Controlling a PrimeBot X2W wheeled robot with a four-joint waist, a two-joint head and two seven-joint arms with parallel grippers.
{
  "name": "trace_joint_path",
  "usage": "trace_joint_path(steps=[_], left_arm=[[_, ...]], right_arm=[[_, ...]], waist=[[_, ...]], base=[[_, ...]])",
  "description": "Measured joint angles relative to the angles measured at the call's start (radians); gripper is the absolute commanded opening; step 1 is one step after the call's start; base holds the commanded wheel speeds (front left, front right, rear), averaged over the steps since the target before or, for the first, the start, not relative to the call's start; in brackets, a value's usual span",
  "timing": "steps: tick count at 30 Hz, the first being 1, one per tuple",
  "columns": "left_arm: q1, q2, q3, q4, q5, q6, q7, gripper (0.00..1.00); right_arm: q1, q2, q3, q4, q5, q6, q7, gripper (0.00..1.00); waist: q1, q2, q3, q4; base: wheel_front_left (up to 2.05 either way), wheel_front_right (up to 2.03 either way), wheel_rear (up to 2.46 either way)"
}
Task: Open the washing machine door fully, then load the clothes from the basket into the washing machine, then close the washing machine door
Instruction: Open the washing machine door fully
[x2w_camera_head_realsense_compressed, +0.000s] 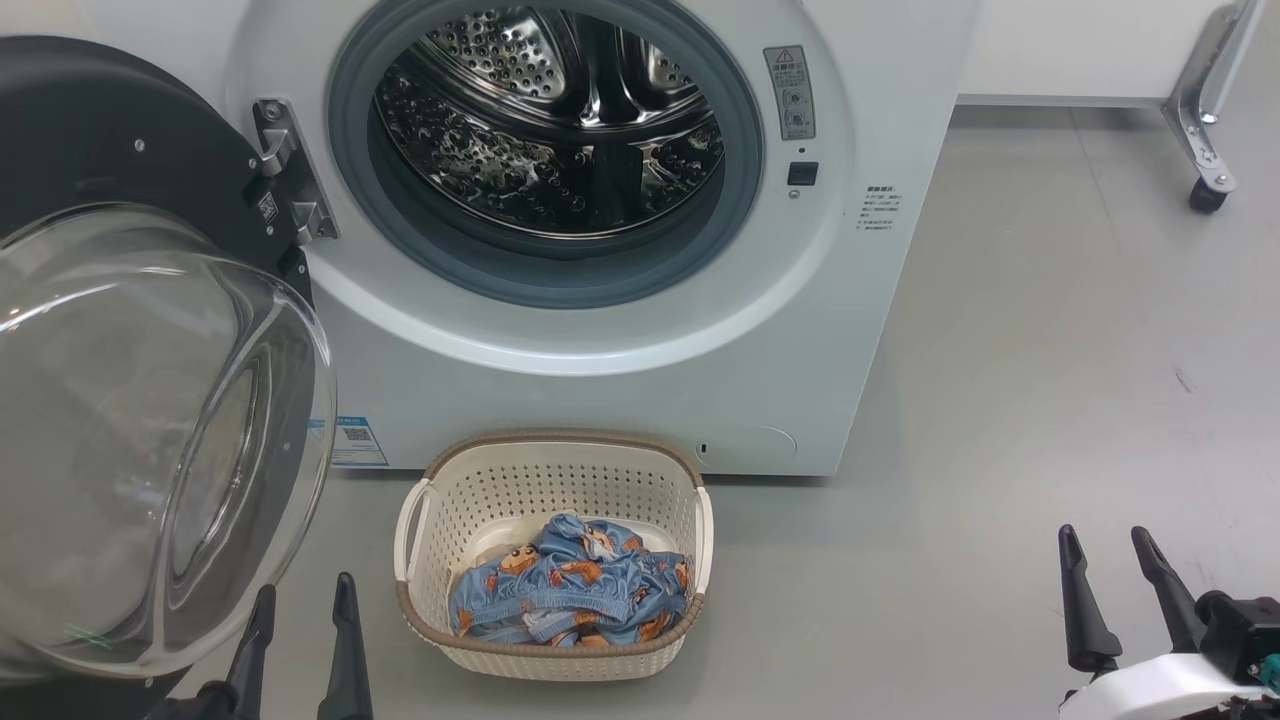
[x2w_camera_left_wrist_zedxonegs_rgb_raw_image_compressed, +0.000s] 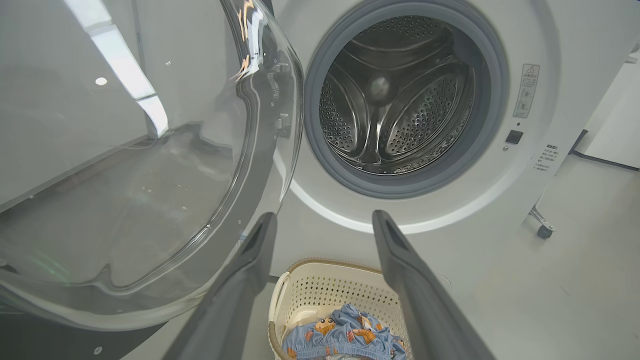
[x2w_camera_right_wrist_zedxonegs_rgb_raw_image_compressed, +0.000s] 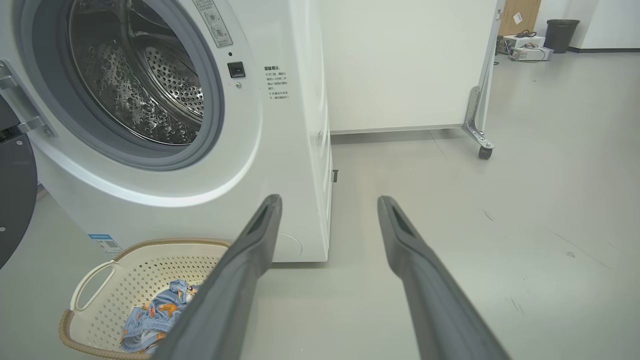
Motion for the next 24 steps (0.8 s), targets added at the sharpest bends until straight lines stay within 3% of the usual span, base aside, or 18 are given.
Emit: trace_joint_path(steps=[24], left_arm=[[0.0,-0.005,0.01,0.026,0.001,-0.009,0.0,1.0]], right_arm=[[0.0,0.006,-0.002,-0.003,0.0,0.0,0.0,1.0]], waist=[[0.0,0.0,0.003,-0.009]], base=[[0.0,0.0,0.0]])
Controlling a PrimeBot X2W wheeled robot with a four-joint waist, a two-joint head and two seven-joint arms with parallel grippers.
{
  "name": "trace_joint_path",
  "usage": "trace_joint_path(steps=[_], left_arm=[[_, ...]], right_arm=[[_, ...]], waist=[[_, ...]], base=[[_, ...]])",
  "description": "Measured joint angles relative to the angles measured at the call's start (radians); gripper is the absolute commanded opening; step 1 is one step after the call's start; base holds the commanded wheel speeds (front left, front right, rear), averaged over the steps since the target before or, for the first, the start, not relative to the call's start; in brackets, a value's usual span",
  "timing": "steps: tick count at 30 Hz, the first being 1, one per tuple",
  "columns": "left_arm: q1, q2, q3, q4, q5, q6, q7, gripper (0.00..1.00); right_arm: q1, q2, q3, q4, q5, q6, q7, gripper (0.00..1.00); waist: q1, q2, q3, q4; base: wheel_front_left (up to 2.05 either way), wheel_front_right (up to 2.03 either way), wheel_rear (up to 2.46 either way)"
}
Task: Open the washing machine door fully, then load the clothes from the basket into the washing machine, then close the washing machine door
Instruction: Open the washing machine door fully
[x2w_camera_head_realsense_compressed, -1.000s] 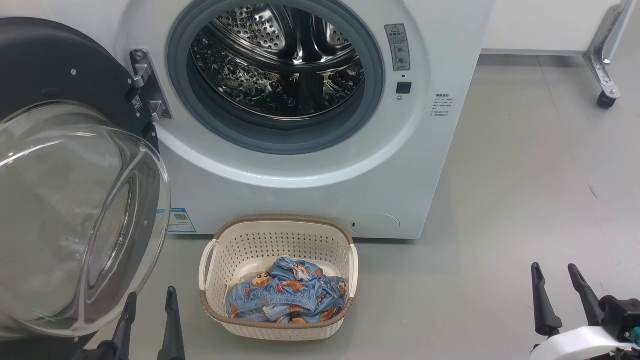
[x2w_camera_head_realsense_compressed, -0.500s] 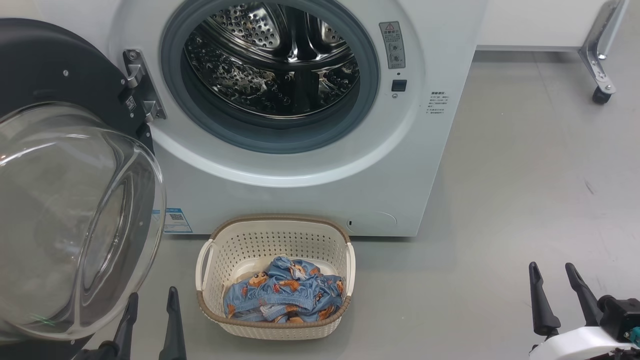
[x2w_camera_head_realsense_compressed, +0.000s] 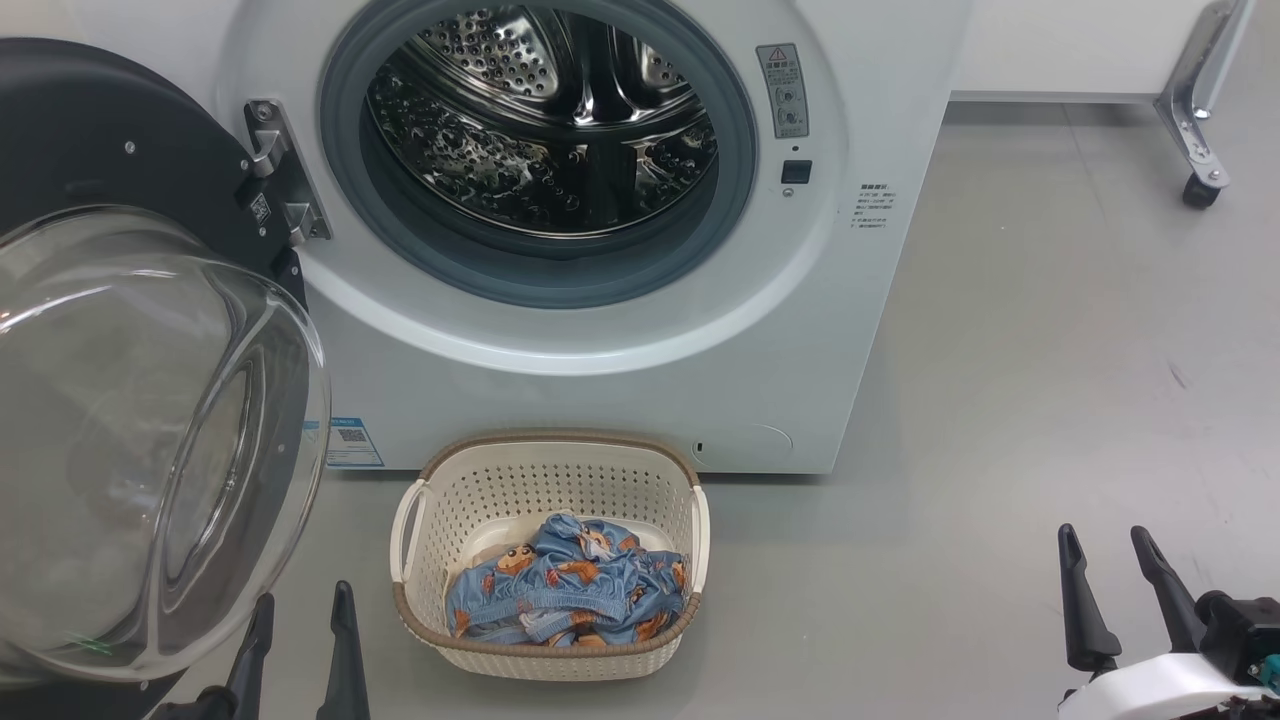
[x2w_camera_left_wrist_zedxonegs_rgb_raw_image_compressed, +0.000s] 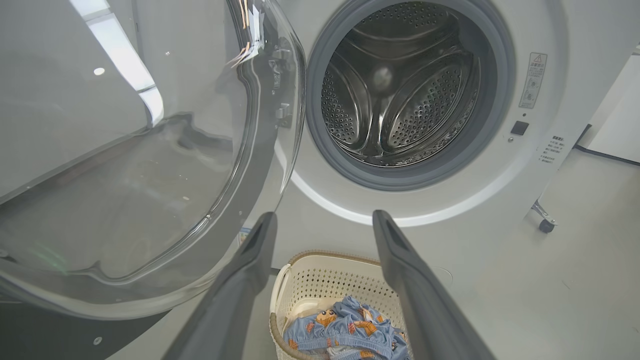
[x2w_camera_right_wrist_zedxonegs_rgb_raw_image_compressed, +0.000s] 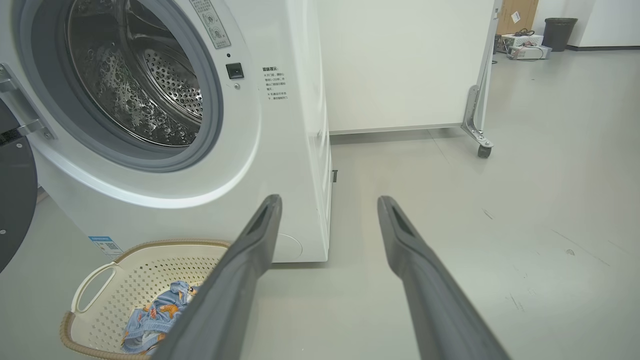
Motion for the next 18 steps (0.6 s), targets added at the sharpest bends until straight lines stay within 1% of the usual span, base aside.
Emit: trace_joint_path(steps=[15,18], left_arm=[[0.0,0.0,-0.001,0.025,0.011,-0.006,-0.003,1.0],[0.0,0.0,-0.001,0.027,0.028,-0.008,-0.003,1.0]], right_arm=[[0.0,0.0,-0.002,0.0,0.0,0.0,0.0,1.0],[0.0,0.0,-0.001,0.0,0.0,0.0,0.0,1.0]], waist=[[0.0,0.0,-0.004,0.008],[0.0,0.0,-0.005,0.008]], base=[[0.0,0.0,0.0],[0.0,0.0,0.0]])
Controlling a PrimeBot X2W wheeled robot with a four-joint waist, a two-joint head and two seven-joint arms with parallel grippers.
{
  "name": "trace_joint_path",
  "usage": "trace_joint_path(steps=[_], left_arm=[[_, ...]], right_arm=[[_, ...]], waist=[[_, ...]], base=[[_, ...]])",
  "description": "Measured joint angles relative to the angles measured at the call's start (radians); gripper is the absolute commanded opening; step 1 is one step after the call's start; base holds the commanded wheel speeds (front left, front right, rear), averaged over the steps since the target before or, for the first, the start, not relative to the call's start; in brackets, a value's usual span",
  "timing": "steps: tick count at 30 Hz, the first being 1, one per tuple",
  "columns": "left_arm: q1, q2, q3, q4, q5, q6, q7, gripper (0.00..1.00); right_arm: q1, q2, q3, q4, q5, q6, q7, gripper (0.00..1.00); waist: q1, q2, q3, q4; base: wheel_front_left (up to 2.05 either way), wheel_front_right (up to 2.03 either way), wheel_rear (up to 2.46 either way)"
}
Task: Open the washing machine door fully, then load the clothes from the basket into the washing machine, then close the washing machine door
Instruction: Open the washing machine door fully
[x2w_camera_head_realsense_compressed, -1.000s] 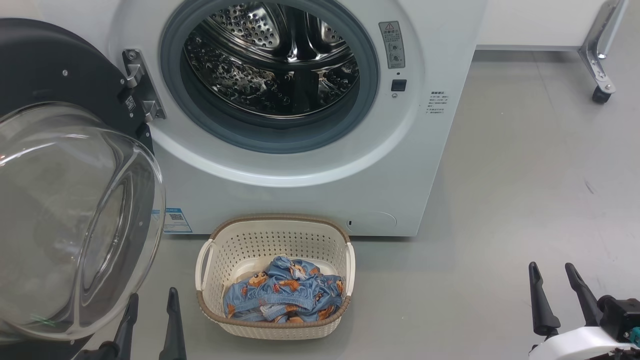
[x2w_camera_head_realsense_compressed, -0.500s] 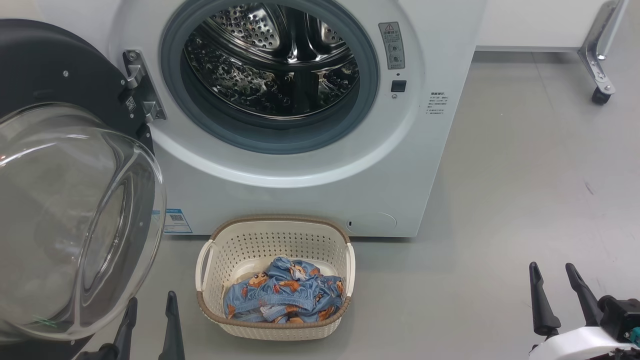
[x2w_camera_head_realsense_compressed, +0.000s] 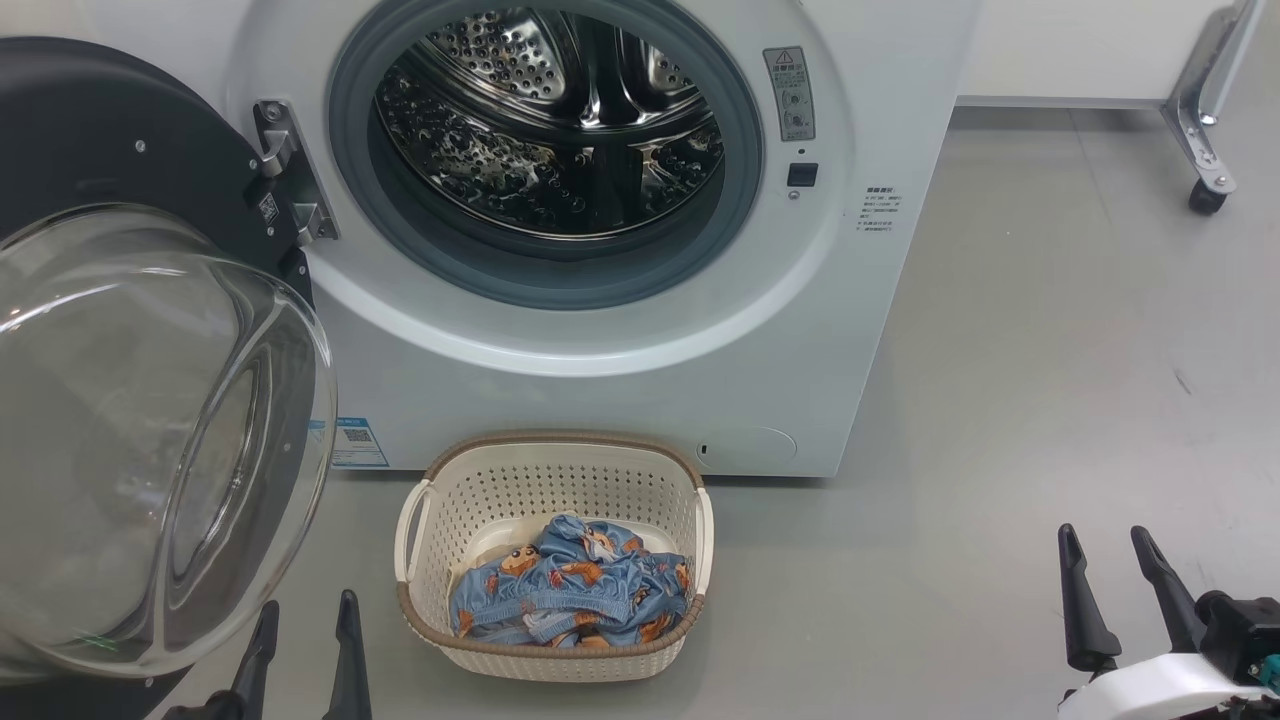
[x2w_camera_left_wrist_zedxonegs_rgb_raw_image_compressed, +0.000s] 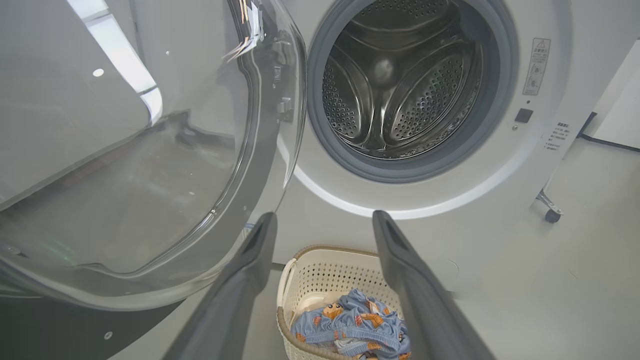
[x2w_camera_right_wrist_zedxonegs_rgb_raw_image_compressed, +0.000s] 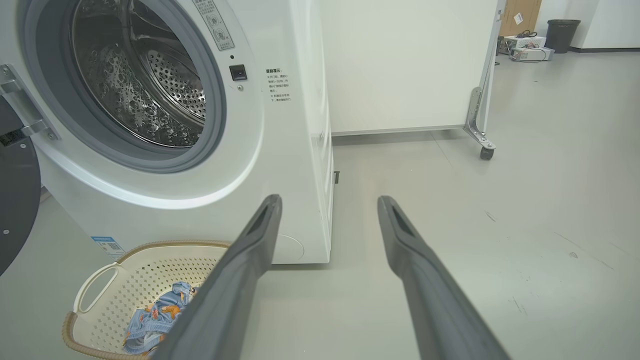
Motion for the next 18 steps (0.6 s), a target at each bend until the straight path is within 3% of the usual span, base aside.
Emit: trace_joint_path(steps=[18], left_arm=[[0.0,0.005,-0.001,0.011,0.025,0.0,0.0,1.0]], right_arm=[[0.0,0.001,0.002,0.0,0.0,0.0,0.0,1.0]], waist=[[0.0,0.0,0.003,-0.005]], base=[[0.0,0.0,0.0]])
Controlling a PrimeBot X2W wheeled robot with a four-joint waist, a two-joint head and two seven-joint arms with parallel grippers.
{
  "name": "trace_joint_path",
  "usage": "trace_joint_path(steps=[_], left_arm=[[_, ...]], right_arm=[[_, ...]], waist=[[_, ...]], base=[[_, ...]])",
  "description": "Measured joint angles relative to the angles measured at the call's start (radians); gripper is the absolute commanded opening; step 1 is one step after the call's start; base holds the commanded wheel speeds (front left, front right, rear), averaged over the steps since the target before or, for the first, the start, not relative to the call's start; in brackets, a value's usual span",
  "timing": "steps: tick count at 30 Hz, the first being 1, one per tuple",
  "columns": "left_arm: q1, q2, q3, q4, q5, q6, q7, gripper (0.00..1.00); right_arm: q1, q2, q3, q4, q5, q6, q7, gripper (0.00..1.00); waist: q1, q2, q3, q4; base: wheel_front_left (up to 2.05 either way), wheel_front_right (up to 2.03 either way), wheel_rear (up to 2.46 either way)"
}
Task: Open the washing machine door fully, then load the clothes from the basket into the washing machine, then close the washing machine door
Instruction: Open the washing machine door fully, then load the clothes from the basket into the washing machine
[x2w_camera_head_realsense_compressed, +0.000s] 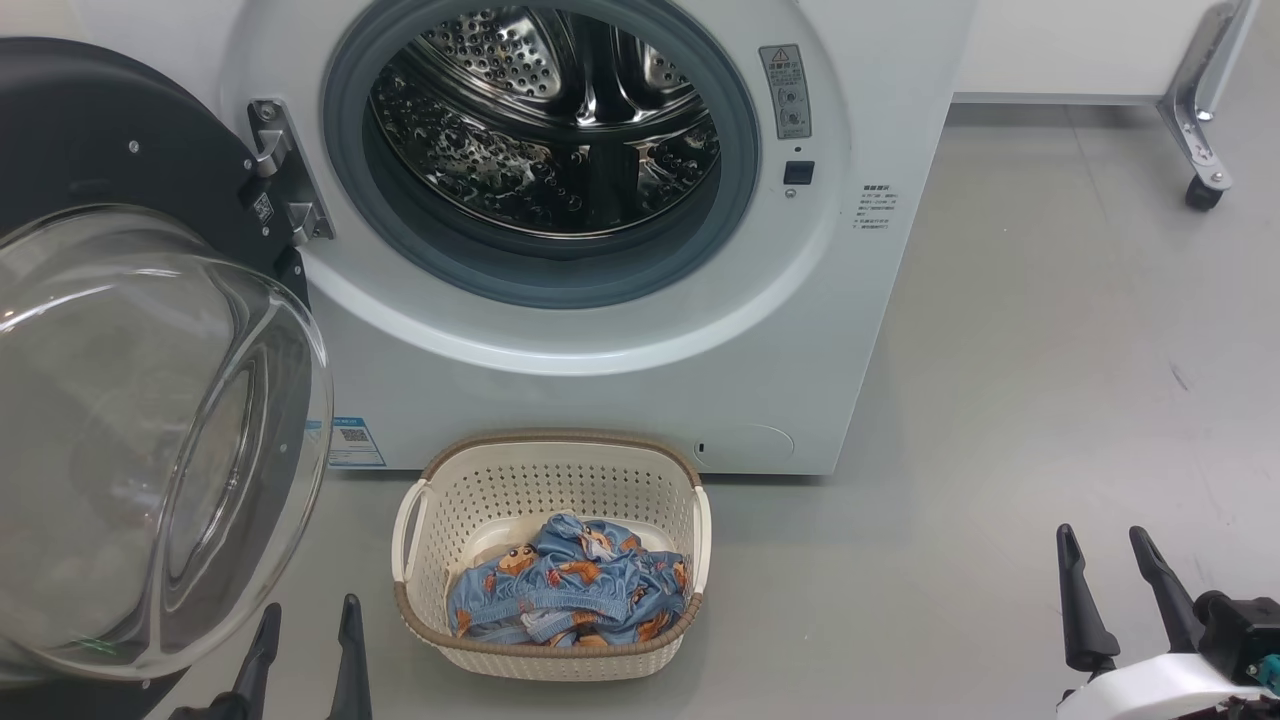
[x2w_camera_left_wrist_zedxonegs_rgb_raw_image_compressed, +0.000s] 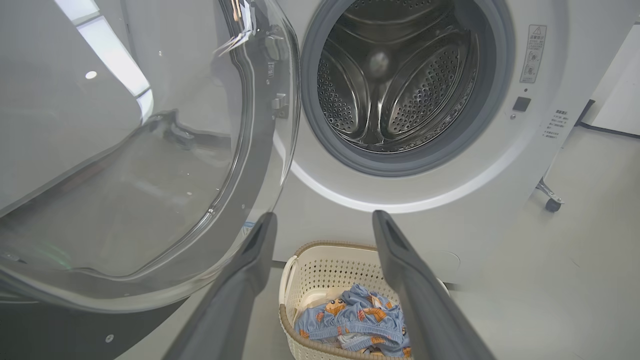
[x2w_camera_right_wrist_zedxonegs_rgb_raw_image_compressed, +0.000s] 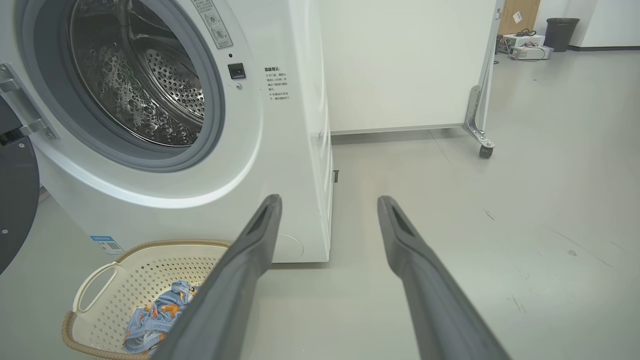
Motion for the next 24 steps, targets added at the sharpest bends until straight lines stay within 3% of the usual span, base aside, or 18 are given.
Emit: trace_joint_path(steps=[24], left_arm=[[0.0,-0.002,-0.002,0.012,0.007,0.0,0.0,1.0]], right_arm=[[0.0,0.0,0.002,0.0,0.0,0.0,0.0,1.0]], waist=[[0.0,0.0,0.014,0.006]], base=[[0.05,-0.05,0.0]])
